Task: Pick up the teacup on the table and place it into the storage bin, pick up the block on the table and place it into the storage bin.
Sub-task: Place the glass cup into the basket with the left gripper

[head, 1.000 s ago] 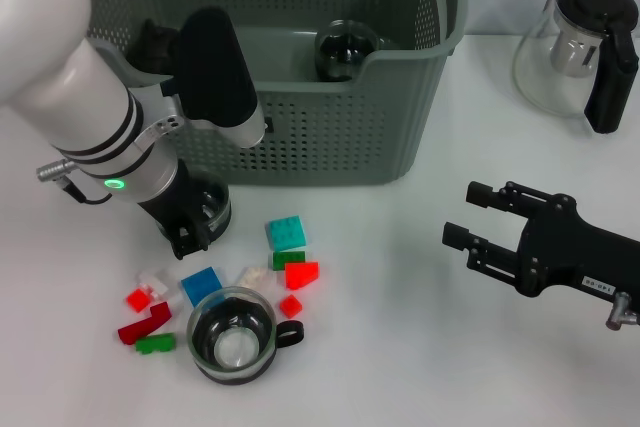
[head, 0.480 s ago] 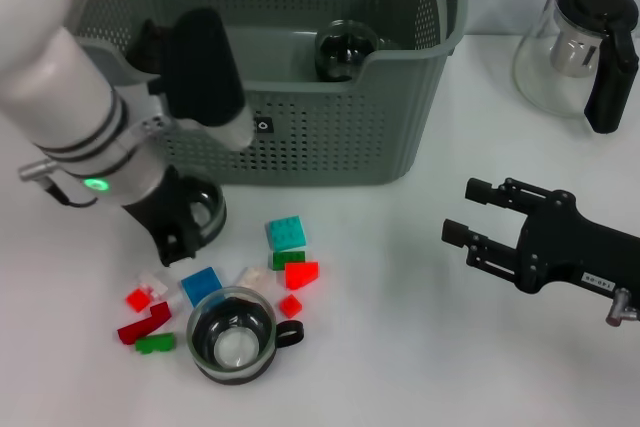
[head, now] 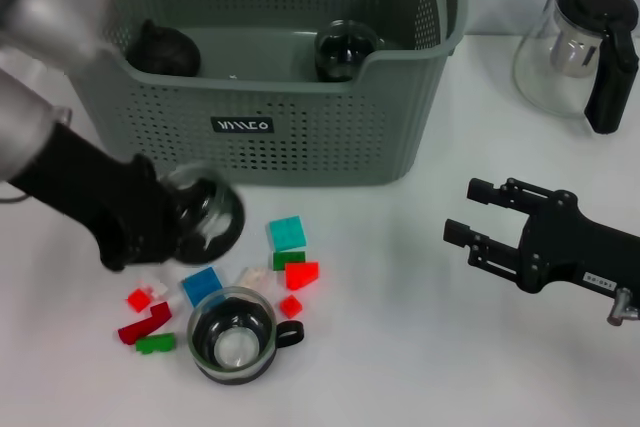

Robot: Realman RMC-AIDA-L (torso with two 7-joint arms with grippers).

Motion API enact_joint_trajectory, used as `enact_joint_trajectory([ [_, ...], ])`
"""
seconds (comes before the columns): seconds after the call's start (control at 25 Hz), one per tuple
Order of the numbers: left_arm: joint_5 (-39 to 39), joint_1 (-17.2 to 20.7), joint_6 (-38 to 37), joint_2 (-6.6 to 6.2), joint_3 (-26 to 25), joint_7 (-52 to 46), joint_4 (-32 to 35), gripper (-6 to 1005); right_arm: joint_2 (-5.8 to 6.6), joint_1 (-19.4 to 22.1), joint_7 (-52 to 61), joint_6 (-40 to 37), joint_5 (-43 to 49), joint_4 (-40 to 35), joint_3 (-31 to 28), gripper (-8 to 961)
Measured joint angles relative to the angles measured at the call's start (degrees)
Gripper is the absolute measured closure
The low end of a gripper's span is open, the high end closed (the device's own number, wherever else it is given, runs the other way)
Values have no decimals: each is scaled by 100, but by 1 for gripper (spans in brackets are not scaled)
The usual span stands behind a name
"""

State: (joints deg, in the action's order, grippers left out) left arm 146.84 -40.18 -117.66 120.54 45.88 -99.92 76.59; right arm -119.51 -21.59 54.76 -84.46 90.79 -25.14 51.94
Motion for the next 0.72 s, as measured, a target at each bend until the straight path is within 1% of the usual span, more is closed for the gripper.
enact_joint_trajectory([
  [0.08,-925,57,-76,-286,-259,127,-456,957,-1,-11,0,1,0,0,0,308],
  [0.16,-1655,118,-83,-475,-352,264,-942,956,-2,-6,0,-8,0,0,1,308],
  [0.24,-2113,123,-85,-541,-489,442,-1264,956,3,8,0,-12,1,0,1,308],
  [0.36,-2717,85,-55,-531,-643,645,-1554,957,7,22,0,-9,-2,0,0,307],
  [0.4,-2942,51,-17,-506,-654,661,-1616,957,7,26,0,-16,-8,0,-2,307],
  [0.48,-3319,-42,201,-417,-647,614,-1678,957,8,29,0,-26,-14,0,-7,307],
  [0.6,-3426,-289,948,-262,-495,359,-1650,957,7,15,0,-57,-6,0,-5,309],
  [0.68,-3355,-510,1531,-261,-211,67,-1624,957,2,16,0,-107,-3,0,-3,310],
  [0.72,-3305,-649,1819,-300,-37,-135,-1624,957,0,19,0,-138,-3,0,-5,310],
])
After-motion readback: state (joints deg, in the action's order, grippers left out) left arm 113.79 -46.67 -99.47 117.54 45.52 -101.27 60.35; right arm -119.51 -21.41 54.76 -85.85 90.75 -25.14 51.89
